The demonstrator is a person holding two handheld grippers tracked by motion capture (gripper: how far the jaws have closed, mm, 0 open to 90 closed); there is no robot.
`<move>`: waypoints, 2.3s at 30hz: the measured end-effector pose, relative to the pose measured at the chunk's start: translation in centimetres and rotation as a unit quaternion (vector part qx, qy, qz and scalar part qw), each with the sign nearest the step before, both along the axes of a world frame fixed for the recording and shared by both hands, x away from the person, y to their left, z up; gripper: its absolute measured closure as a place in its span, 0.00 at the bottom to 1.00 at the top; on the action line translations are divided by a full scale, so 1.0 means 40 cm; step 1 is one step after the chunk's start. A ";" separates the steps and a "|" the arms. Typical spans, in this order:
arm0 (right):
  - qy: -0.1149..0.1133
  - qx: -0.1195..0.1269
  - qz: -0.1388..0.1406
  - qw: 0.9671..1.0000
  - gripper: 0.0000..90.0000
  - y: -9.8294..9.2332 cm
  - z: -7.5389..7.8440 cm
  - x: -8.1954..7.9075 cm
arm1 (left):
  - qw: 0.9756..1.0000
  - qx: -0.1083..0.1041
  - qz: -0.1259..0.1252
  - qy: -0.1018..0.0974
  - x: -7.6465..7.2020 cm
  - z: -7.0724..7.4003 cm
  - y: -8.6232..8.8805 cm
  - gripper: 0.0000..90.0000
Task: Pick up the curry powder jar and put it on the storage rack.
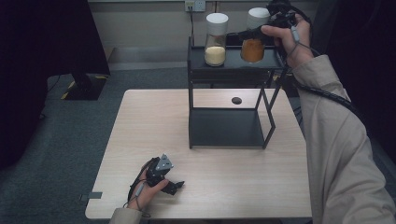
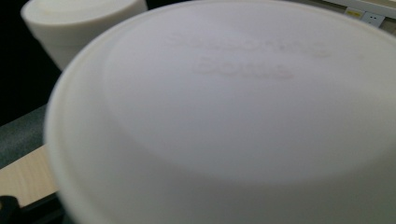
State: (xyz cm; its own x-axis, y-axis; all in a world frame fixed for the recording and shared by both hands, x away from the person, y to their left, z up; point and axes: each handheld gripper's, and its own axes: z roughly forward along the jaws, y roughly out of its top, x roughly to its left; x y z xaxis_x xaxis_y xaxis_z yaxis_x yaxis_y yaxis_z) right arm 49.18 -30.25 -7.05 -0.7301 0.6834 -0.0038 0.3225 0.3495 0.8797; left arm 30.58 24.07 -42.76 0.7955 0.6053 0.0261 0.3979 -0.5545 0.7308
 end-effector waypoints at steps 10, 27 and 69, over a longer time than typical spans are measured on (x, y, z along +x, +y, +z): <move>0.005 -0.005 -0.004 1.000 0.38 0.023 -0.018 0.038 | 1.000 0.000 0.000 0.000 -0.001 0.000 0.000 0.00; -0.008 0.004 -0.005 1.000 0.38 0.037 -0.045 0.037 | 1.000 0.000 0.000 0.000 -0.001 0.000 0.000 0.00; -0.024 0.045 -0.060 0.997 0.00 -0.027 -0.094 -0.175 | 1.000 -0.001 0.000 0.000 -0.001 -0.001 0.000 0.00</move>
